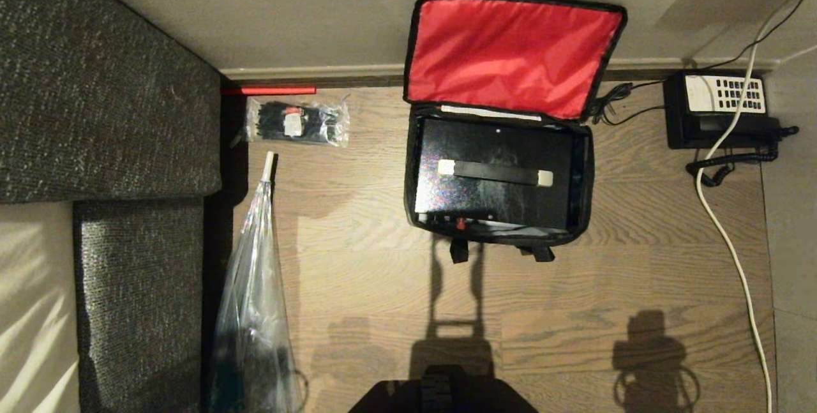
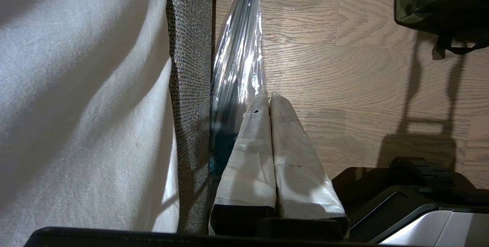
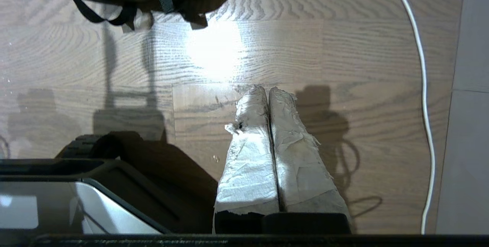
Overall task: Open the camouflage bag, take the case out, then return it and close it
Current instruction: Grip the handle
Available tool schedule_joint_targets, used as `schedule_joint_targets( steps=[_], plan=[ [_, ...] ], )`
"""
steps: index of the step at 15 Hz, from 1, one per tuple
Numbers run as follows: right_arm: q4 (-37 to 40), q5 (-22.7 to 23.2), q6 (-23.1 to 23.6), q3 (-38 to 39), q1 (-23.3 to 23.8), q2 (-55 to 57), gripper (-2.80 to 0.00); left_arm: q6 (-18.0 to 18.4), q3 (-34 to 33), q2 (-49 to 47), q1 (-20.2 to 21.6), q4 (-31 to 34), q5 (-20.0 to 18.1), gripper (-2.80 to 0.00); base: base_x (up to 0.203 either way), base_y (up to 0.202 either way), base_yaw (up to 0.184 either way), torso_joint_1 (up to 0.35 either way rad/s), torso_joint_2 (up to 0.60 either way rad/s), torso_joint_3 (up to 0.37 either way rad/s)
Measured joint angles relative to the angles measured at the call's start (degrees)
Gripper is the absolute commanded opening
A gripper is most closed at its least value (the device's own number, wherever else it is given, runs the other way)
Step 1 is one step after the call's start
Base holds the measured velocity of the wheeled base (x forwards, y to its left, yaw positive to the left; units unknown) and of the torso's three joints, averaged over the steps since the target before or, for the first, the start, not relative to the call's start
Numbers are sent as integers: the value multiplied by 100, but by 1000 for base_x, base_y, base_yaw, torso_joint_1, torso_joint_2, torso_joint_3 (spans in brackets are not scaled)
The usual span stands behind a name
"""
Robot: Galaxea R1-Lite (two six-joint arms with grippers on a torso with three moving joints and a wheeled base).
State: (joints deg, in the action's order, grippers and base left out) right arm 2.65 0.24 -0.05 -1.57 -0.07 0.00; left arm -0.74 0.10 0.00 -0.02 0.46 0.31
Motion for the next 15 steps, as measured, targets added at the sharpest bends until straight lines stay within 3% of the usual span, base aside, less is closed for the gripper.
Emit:
schedule_joint_targets(
  steps=[4, 15],
  plan=[
    [462, 7, -13, -107, 0, -24, -280, 0, 0, 0, 0, -2, 2, -280, 0, 0, 0, 0, 0, 0],
    [506, 8, -13, -134, 0, -27, -280, 0, 0, 0, -5, -2, 2, -280, 0, 0, 0, 0, 0, 0]
  ],
)
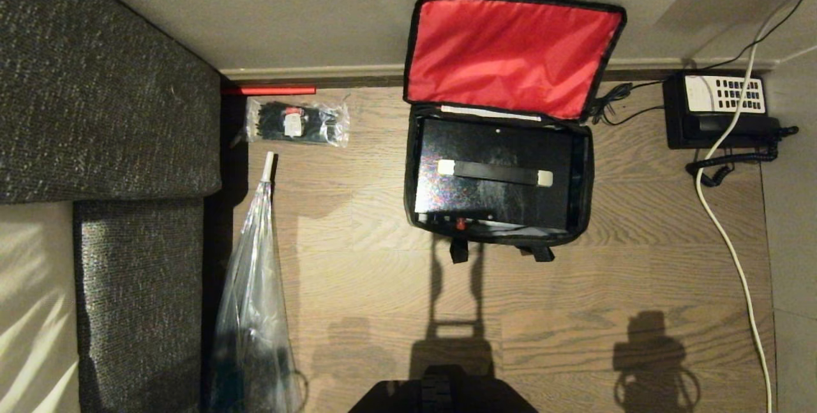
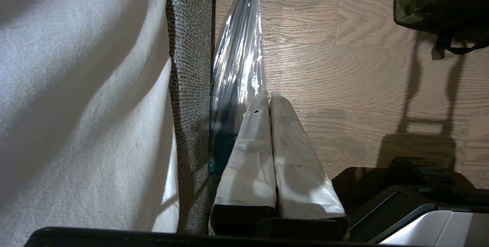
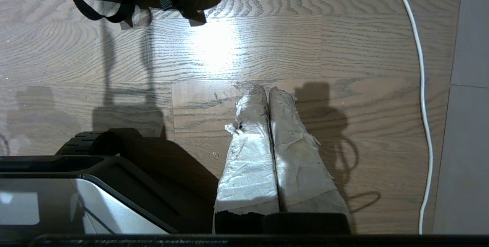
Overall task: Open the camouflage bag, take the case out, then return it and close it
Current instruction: Grip the handle
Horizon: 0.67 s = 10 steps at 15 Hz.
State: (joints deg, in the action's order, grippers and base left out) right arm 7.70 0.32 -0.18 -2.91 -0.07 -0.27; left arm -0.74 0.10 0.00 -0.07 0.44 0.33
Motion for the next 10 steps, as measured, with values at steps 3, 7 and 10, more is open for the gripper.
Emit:
schedule_joint_targets(
  steps=[3, 7, 10],
  plan=[
    [-2, 1, 0, 0, 0, 0, -280, 0, 0, 0, 5, -1, 0, -280, 0, 0, 0, 0, 0, 0],
    [-16, 17, 87, 7, 0, 5, -280, 0, 0, 0, 2, 0, -2, -280, 0, 0, 0, 0, 0, 0],
    [-11, 10, 61, 11, 0, 6, -280, -2, 0, 0, 2, 0, -2, -280, 0, 0, 0, 0, 0, 0]
  ],
)
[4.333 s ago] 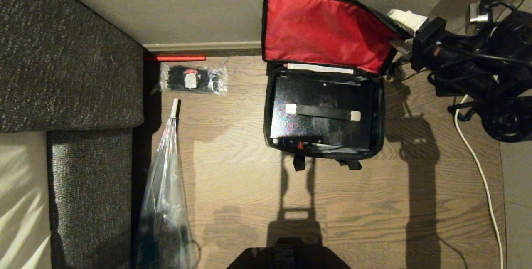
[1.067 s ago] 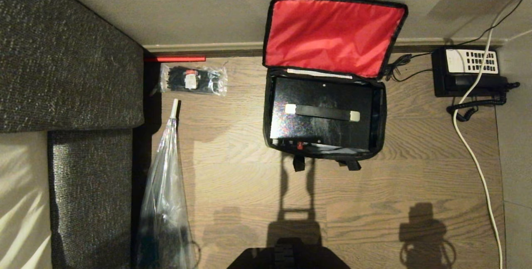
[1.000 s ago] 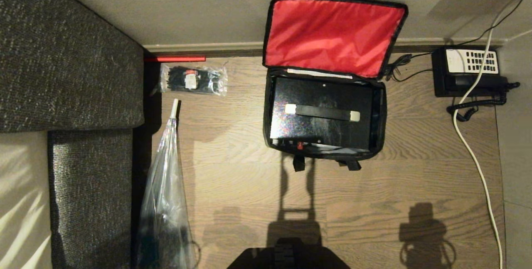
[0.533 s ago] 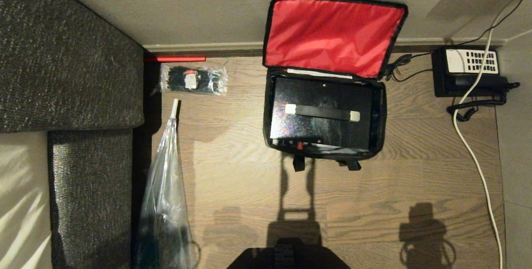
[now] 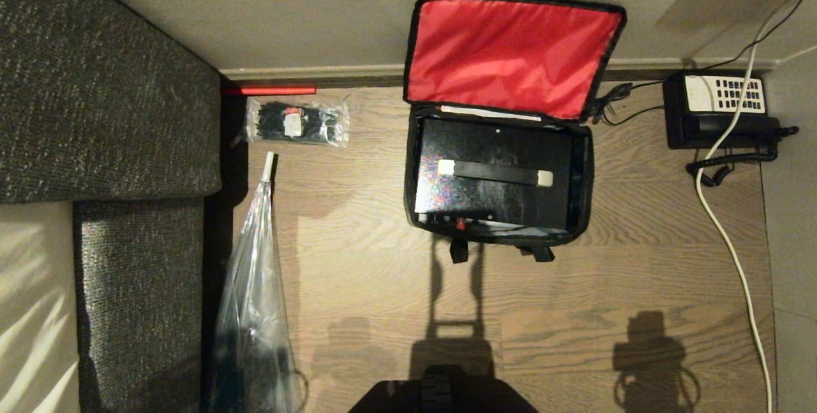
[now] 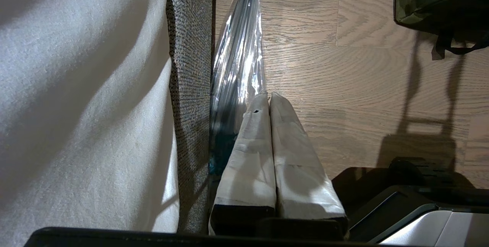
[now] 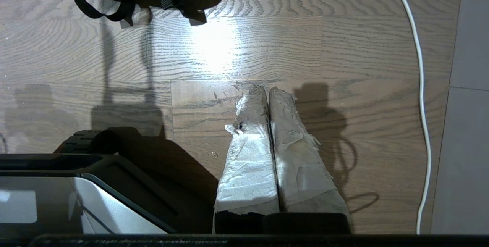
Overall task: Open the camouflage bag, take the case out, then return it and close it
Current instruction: Grip the handle
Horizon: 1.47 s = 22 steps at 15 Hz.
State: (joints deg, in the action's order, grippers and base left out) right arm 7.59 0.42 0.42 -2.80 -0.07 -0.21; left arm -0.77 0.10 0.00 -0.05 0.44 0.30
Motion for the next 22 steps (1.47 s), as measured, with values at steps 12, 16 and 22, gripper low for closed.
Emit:
schedule_joint_targets(
  steps=[12, 16, 22],
  plan=[
    [140, -29, -105, -57, 0, 5, -280, 2, 0, 0, 0, 0, 2, -280, 0, 0, 0, 0, 0, 0],
    [138, -29, -106, -55, 0, 5, -280, 2, 0, 0, -3, 0, 2, -280, 0, 0, 0, 0, 0, 0],
    [138, -28, -102, -52, 2, 10, -280, 3, 0, 0, 0, 7, 4, -280, -86, 0, 0, 2, 1, 5]
  ],
)
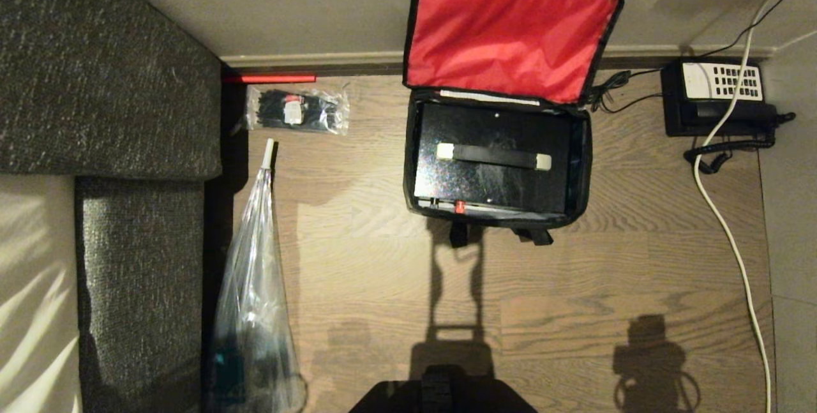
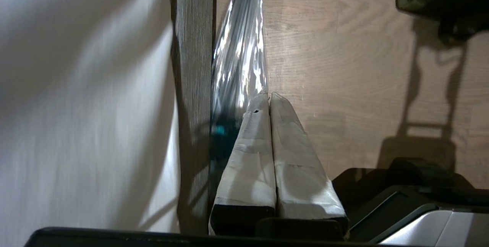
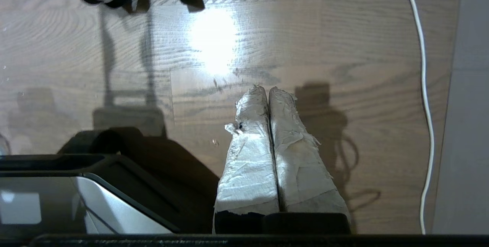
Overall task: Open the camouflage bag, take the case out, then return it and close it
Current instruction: Grip the handle
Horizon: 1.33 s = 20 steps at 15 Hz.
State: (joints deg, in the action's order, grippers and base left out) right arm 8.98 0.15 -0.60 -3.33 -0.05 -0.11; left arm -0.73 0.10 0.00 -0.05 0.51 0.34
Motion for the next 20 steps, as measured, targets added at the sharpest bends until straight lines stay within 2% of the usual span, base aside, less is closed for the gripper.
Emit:
schedule_joint_targets(
  steps=[11, 14, 16, 20],
  plan=[
    [3, -1, -3, -5, -2, 1, -280, -1, 0, 0, 0, -7, -1, -280, 0, 0, 0, 0, 0, 0],
    [-21, -123, -150, -74, -2, 1, -280, -2, 0, 0, -5, -7, -3, -280, 0, 0, 0, 0, 0, 0],
    [457, -26, -163, -679, -2, 1, -280, -1, 0, 0, 0, -7, -4, -280, 0, 0, 0, 0, 0, 0],
    [2816, 309, -166, -2331, -2, 1, -280, -3, 0, 0, 0, -6, -2, -280, 0, 0, 0, 0, 0, 0]
  ],
)
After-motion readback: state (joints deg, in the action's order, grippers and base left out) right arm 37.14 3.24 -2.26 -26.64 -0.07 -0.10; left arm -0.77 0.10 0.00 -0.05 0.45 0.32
